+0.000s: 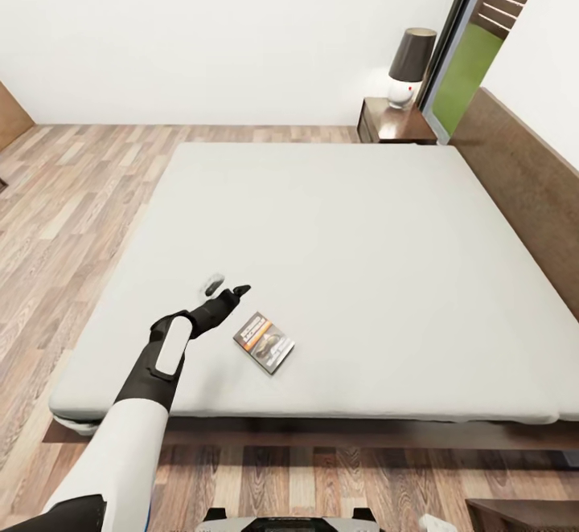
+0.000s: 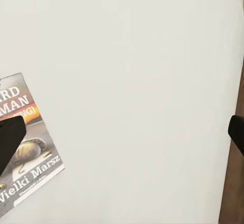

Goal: In the bedroom, move the book from the bed onto either nightstand, and place the two sandals side by side next to the bed.

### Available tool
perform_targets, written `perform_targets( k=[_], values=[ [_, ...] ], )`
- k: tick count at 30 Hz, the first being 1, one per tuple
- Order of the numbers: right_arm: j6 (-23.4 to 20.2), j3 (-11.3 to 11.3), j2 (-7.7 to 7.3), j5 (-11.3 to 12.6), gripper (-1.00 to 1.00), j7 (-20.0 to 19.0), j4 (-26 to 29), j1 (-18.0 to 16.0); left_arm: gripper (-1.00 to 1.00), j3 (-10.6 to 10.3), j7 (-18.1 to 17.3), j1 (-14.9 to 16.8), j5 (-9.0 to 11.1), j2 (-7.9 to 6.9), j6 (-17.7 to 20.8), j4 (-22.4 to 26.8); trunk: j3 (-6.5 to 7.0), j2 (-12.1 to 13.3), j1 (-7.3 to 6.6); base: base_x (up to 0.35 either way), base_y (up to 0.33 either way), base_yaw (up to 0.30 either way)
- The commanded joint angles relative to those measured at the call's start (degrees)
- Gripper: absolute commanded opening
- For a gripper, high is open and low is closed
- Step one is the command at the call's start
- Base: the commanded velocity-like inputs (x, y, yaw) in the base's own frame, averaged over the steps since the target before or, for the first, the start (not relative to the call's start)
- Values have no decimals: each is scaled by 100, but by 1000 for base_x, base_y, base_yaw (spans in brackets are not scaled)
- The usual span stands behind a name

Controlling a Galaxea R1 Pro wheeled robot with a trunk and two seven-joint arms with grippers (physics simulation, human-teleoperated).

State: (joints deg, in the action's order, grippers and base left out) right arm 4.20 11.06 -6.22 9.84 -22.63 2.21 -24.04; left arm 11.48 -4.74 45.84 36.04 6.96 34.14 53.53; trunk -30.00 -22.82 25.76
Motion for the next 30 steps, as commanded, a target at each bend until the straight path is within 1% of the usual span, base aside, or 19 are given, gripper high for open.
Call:
perform_targets(
  k=[1,6,25,30],
  values=[
    [10,6,-2,44,100,-31,-10,-4,100,30,-19,-1,12,8,43,-13,-17,-9,2,0,0,0],
    [11,6,-2,44,100,-31,-10,-4,100,30,-18,-9,12,0,48,-130,-62,-9,2,0,0,0],
    [9,8,-9,44,100,-31,-9,-4,100,21,-23,-11,17,-2,49,-151,-234,-9,2,0,0,0],
    [3,10,-50,38,100,-52,-3,-5,100,21,-20,-8,17,-2,48,-154,-279,-9,2,0,0,0]
  ],
)
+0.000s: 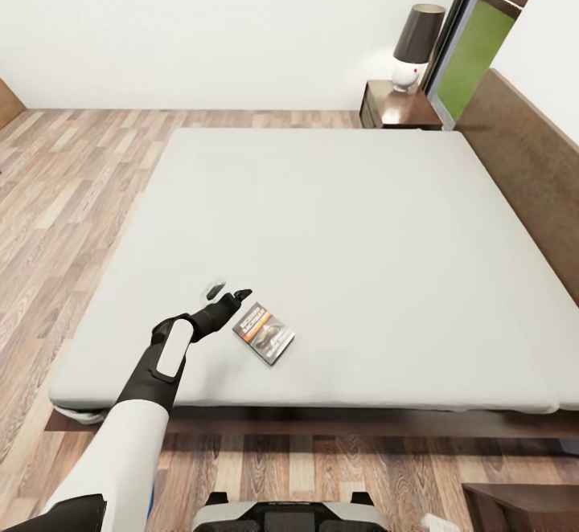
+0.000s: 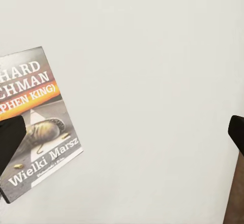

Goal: In the bedroom, move the book from the bed onto either nightstand, and place the two sandals side by side next to the bed.

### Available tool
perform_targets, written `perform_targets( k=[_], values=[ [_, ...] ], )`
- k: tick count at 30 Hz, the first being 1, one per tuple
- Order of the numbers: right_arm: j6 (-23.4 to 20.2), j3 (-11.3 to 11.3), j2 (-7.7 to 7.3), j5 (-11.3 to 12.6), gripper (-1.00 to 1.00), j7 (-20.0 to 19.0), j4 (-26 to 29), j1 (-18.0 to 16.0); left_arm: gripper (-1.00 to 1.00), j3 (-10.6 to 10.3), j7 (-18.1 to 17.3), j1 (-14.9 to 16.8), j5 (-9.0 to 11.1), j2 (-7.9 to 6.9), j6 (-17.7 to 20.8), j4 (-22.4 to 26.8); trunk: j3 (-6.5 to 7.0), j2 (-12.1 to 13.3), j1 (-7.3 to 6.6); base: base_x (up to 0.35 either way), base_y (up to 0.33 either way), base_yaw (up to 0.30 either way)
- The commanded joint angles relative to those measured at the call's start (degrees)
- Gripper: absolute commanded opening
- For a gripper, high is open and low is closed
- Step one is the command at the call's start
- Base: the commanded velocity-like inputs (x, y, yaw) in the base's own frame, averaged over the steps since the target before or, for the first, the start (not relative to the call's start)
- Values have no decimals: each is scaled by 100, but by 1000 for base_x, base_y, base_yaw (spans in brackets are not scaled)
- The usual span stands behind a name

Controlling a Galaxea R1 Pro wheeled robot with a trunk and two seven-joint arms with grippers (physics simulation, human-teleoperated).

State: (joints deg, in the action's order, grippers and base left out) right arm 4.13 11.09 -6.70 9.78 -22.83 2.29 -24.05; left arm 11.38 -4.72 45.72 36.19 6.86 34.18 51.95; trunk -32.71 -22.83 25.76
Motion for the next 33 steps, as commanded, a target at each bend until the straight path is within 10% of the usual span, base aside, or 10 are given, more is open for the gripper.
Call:
perform_targets(
  k=[1,6,9,16,33],
  values=[
    [9,7,-5,42,100,-38,-8,-4,100,31,-23,5,2,8,44,4,-16,-9,3,0,0,0],
    [-57,39,-132,34,100,-270,105,-5,100,31,-26,2,2,8,45,3,-62,-9,3,0,0,0],
    [-432,28,-505,27,100,-1421,612,-17,100,31,-27,0,2,8,45,2,-89,-9,3,0,0,0],
    [-1460,0,-629,24,100,-3269,1663,-20,100,28,-29,2,2,8,45,1,-152,-9,3,0,0,0],
    [-1237,-11,-618,-221,100,-3457,1415,-12,100,-3,-39,-1,11,22,45,-6,-306,-9,3,0,0,0]
  ],
)
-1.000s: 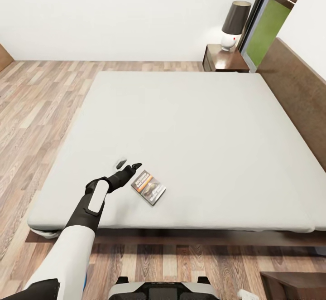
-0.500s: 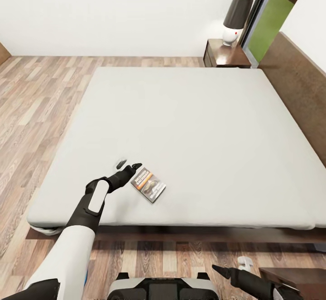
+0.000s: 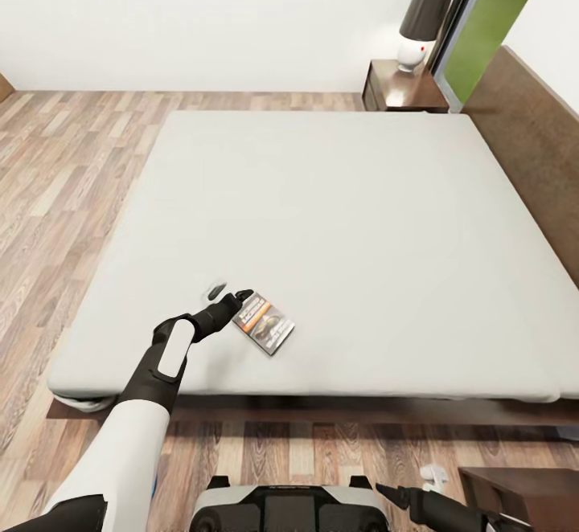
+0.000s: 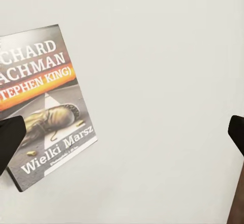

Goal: In the bedroom, move the book from the bed onto either nightstand, and place the two sandals side by side next to the bed.

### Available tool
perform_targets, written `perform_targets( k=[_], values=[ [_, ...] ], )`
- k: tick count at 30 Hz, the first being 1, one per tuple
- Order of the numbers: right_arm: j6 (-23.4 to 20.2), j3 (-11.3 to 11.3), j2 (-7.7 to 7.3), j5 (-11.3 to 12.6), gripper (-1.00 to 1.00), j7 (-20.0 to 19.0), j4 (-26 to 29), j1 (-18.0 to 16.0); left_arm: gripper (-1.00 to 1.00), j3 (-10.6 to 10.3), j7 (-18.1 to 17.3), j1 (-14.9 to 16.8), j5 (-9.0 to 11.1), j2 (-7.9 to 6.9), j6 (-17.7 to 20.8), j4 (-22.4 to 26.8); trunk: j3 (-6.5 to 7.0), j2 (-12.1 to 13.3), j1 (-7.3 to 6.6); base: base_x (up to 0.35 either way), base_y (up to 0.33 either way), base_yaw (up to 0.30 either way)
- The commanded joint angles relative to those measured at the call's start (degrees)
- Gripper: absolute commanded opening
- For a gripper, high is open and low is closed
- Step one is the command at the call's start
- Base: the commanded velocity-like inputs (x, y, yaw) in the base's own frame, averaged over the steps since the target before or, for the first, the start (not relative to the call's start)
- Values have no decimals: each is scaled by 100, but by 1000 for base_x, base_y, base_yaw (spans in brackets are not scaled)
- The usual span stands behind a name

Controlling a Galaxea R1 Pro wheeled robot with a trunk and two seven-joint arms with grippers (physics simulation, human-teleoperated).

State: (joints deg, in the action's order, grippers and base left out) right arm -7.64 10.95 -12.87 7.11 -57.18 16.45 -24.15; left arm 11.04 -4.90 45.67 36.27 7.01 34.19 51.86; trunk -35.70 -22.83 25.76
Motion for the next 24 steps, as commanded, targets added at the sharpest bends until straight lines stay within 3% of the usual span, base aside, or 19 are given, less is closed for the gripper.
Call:
perform_targets(
  k=[1,24],
  values=[
    [-22,4,2,27,100,-21,-20,-2,100,30,-24,4,3,9,44,2,-16,-9,3,0,0,0],
    [52,4,44,1,100,22,-63,-2,100,30,-29,4,3,2,35,2,-187,-9,3,50,0,0]
  ],
)
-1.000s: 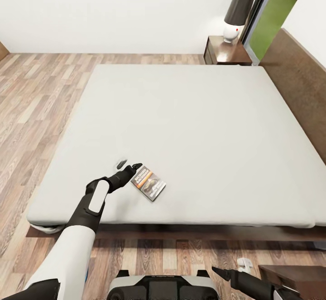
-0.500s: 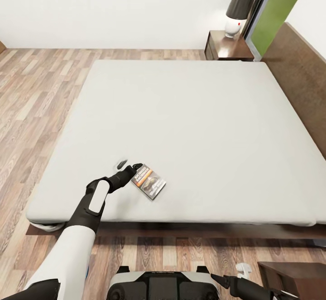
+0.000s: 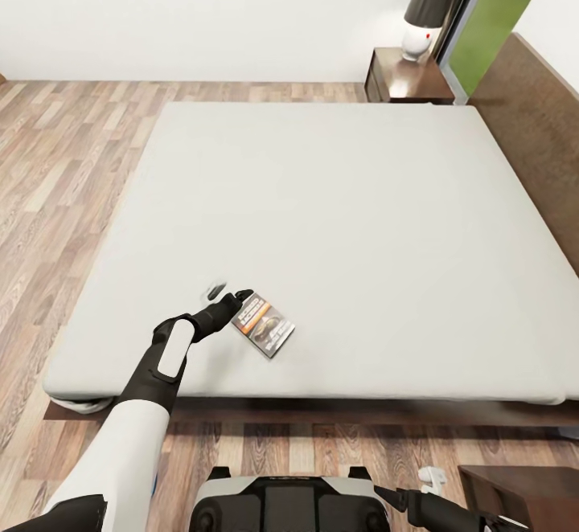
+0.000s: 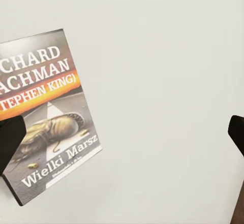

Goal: In the bedroom, move the book from the bed onto either nightstand, and place the two sandals side by side next to the bed.

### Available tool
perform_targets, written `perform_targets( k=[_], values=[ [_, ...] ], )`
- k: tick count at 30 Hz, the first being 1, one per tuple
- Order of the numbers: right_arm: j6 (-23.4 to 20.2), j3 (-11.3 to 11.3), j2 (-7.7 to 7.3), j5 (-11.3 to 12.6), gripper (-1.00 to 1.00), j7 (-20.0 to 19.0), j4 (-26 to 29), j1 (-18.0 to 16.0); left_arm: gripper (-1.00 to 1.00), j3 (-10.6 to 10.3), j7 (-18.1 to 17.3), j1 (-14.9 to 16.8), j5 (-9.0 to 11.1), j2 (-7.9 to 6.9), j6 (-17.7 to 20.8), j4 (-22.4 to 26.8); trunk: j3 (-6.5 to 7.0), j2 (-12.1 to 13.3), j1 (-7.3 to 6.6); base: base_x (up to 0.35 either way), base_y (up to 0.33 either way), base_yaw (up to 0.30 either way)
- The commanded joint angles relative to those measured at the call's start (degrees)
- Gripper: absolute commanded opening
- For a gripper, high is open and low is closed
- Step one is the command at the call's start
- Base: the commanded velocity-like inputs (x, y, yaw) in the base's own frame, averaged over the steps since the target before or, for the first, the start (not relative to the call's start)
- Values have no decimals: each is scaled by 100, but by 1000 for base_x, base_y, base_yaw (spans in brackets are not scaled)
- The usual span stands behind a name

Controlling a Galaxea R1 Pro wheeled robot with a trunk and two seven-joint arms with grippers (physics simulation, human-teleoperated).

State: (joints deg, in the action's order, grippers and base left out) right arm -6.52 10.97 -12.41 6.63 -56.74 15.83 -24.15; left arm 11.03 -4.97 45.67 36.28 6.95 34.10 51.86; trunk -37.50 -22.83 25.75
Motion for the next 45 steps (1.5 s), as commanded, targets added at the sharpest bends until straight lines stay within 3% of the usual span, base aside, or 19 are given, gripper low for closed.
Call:
perform_targets(
  k=[1,26,32,36,39,45],
  values=[
    [-60,1,0,49,100,-22,-1,-2,100,31,-21,4,2,8,44,5,-12,-9,3,0,0,0],
    [2,3,2,49,100,-5,-6,-2,100,31,-26,4,-10,3,-2,6,-225,-9,3,0,0,0],
    [18,2,2,49,100,-4,-10,-2,100,50,28,77,-37,-223,-21,55,-279,-9,3,0,0,0],
    [19,2,1,49,100,-3,-10,-3,100,56,157,461,-35,-383,1,57,-316,-9,3,0,0,0],
    [19,1,0,49,100,-3,-10,-2,100,57,372,782,-18,-410,17,39,-343,-9,3,0,0,0],
    [19,1,2,49,100,-3,-10,-2,100,41,876,989,4,-388,5,14,-397,-9,3,0,0,0]
  ],
)
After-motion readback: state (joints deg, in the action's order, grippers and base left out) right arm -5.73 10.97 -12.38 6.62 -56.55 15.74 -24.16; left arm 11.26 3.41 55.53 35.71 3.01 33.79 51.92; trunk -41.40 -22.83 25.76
